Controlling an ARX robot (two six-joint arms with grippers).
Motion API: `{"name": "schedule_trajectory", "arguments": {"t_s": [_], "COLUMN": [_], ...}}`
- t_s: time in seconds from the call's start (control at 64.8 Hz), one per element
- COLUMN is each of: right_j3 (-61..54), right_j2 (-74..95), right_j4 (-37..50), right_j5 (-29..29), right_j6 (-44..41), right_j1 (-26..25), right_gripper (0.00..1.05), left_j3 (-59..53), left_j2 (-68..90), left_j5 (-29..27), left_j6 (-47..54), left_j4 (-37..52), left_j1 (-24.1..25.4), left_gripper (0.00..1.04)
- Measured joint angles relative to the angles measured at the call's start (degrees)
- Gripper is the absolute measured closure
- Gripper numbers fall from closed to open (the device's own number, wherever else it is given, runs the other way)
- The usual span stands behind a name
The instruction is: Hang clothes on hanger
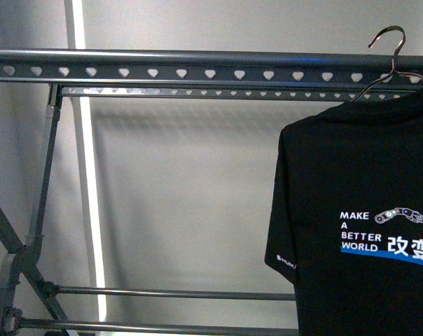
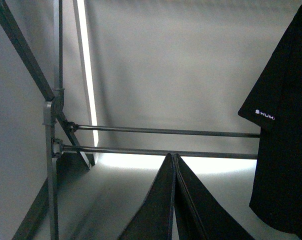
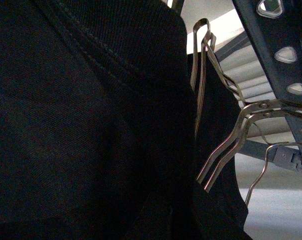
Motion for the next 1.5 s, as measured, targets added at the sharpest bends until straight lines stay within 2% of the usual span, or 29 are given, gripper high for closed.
{"name": "schedule_trajectory", "arguments": {"t_s": [0.247,0.432,0.541,0.741,0.819,0.865,0.988,1.081,1.097,1.158,1.22,1.266,1.313,1.344,1.375,1.405,1.498], "right_j3": [-4.55,-7.61,-9.88,-17.46,-21.22,-25.59,-35.23,-45.83,-46.99,-55.63,-65.66,-71.25,-73.26,-74.34,-76.61,-78.75,-84.83], "right_j2": [-0.02,-0.22,-1.6,-8.35,-12.57,-17.55,-29.0,-41.16,-42.47,-52.28,-64.22,-71.73,-77.61,-81.79,-86.95,-89.96,-93.74], "right_j4": [5.01,5.88,7.39,10.21,12.44,16.0,24.55,32.65,33.46,38.86,41.75,40.39,32.94,26.38,18.91,14.95,12.55], "right_j5": [4.96,6.23,4.0,-5.42,-9.42,-13.9,-22.97,-30.91,-31.61,-34.67,-37.83,-38.77,-38.07,-34.73,-31.45,-30.1,-26.97], "right_j6": [-6.25,-8.22,-6.6,1.01,4.5,9.27,21.9,36.63,37.4,49.29,61.94,68.89,69.07,67.89,64.17,61.53,56.39], "right_j1": [0.9,1.22,1.84,3.15,3.17,2.51,-0.02,-3.43,-3.85,-6.67,-10.6,-12.98,-14.14,-13.59,-11.47,-9.62,-5.33], "right_gripper": [1.01,1.0,0.81,0.48,0.36,0.24,0.05,0.08,0.08,0.07,0.07,0.08,0.13,0.18,0.25,0.3,0.46], "left_j3": [0.0,0.0,0.0,0.0,0.0,0.02,0.02,0.02,0.02,0.02,0.02,0.02,0.02,0.02,0.02,0.02,0.02], "left_j2": [-5.57,-9.31,-11.08,-13.75,-19.02,-22.69,-23.3,-23.32,-23.32,-23.37,-23.37,-23.37,-23.37,-23.37,-23.37,-23.37,-23.41], "left_j5": [0.0,0.0,0.0,0.0,0.07,0.02,0.02,0.02,0.02,0.02,0.02,0.02,0.02,0.02,0.04,0.02,0.02], "left_j6": [0.02,0.02,0.0,0.02,0.04,0.04,0.04,0.04,0.04,0.04,0.04,0.04,0.04,0.04,0.07,0.07,0.07], "left_j4": [-5.35,-9.09,-10.91,-13.62,-20.57,-23.17,-23.52,-23.58,-23.58,-23.58,-23.58,-23.58,-23.58,-23.58,-23.58,-23.58,-23.58], "left_j1": [0.0,0.0,0.0,0.0,0.0,0.0,0.0,0.0,0.0,0.0,0.0,0.0,0.0,0.0,0.0,0.0,0.0], "left_gripper": [1.01,1.01,1.01,1.01,1.01,1.01,1.01,1.01,1.01,1.01,1.01,1.01,1.01,1.01,1.01,1.01,1.01]}}
